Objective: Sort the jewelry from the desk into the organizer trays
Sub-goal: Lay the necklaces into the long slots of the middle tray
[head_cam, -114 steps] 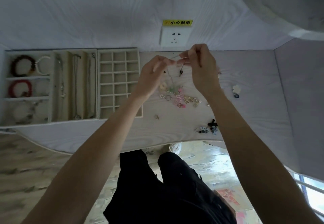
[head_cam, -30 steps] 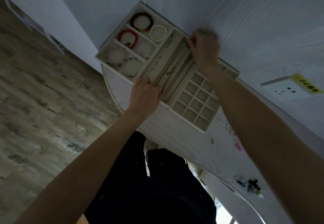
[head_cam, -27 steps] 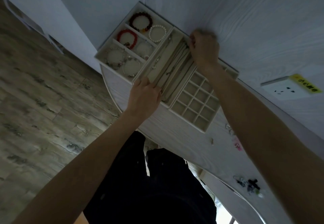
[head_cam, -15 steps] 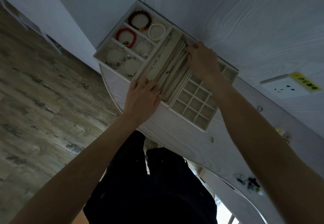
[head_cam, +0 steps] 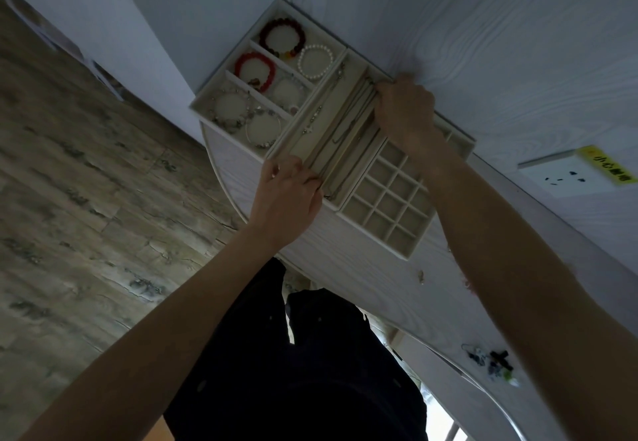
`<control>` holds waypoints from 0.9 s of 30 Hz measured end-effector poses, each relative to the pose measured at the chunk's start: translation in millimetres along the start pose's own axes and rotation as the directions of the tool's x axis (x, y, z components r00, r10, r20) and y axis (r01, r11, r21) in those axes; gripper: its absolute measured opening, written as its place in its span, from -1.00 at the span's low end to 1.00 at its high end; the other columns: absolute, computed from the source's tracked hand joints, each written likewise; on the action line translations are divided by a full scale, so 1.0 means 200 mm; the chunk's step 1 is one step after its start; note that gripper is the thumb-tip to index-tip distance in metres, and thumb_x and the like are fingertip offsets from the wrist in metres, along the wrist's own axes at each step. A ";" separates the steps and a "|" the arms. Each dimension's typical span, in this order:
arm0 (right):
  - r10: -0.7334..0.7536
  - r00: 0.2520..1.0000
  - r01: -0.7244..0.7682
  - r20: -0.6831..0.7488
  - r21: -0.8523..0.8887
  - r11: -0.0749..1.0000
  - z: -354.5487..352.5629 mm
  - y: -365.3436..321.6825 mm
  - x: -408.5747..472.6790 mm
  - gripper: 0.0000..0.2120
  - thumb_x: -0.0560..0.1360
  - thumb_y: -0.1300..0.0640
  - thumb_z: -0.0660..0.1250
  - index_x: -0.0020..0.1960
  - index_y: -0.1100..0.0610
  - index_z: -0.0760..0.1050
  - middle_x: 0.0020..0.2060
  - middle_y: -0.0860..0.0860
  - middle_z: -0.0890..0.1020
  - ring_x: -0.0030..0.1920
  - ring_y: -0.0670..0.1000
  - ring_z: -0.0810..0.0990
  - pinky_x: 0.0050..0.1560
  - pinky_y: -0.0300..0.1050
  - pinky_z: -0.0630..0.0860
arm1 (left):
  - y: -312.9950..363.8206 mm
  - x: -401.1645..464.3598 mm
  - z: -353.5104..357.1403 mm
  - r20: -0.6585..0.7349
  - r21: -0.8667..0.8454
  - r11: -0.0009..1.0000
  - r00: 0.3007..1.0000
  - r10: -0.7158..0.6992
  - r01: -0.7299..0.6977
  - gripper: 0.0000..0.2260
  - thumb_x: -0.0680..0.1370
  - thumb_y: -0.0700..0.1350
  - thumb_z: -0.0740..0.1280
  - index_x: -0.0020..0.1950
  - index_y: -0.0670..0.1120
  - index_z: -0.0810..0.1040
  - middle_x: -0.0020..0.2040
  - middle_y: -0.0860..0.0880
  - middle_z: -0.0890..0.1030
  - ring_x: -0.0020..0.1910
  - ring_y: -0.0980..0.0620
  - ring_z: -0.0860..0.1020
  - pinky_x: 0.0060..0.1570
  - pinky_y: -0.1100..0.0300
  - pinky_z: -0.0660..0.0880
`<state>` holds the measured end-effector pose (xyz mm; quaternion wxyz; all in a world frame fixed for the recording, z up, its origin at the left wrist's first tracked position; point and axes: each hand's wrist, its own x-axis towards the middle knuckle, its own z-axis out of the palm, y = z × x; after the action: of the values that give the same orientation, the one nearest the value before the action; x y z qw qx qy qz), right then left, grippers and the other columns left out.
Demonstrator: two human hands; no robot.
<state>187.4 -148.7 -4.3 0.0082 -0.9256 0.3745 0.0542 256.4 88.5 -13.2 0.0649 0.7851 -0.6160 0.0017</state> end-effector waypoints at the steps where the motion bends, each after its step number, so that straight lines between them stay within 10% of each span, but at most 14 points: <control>1: -0.001 1.000 0.001 -0.009 -0.001 1.000 -0.01 0.00 0.00 -0.69 0.57 0.28 0.06 0.17 0.23 0.53 0.04 0.23 0.55 -0.05 0.18 0.55 -0.23 -0.13 0.28 | 0.00 0.00 0.00 0.003 0.002 1.000 1.000 -0.003 0.003 -0.69 0.55 -0.03 0.14 -0.12 -0.08 0.66 -0.12 0.07 0.65 0.03 -0.04 0.52 -0.01 0.05 0.21; 17: 0.066 0.996 -0.072 0.056 0.110 0.991 -0.03 0.01 0.01 -0.65 0.60 0.13 0.04 0.24 0.12 0.52 0.11 0.16 0.57 0.09 0.16 0.53 -0.10 -0.10 0.40 | -0.01 0.01 0.00 -0.011 -0.040 0.999 1.000 -0.010 0.009 -0.68 0.56 -0.02 0.12 -0.13 -0.06 0.65 -0.10 0.07 0.62 0.01 0.00 0.50 0.03 0.05 0.20; 27: 0.004 0.992 0.035 -0.127 0.308 0.951 -0.12 0.03 -0.10 -0.78 0.58 0.20 0.10 0.20 0.18 0.36 -0.07 0.11 0.63 -0.20 0.13 0.57 -0.24 -0.12 0.33 | -0.03 -0.03 -0.01 -0.006 -0.162 0.986 0.999 0.035 -0.036 -0.65 0.52 -0.02 0.12 0.16 -0.18 0.50 0.10 -0.10 0.59 0.18 0.05 0.52 0.40 -0.23 -0.06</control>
<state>171.4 -140.3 21.6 0.1300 -0.9173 0.3709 -0.0640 261.8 95.9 -12.5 0.1297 0.7660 -0.6279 -0.0460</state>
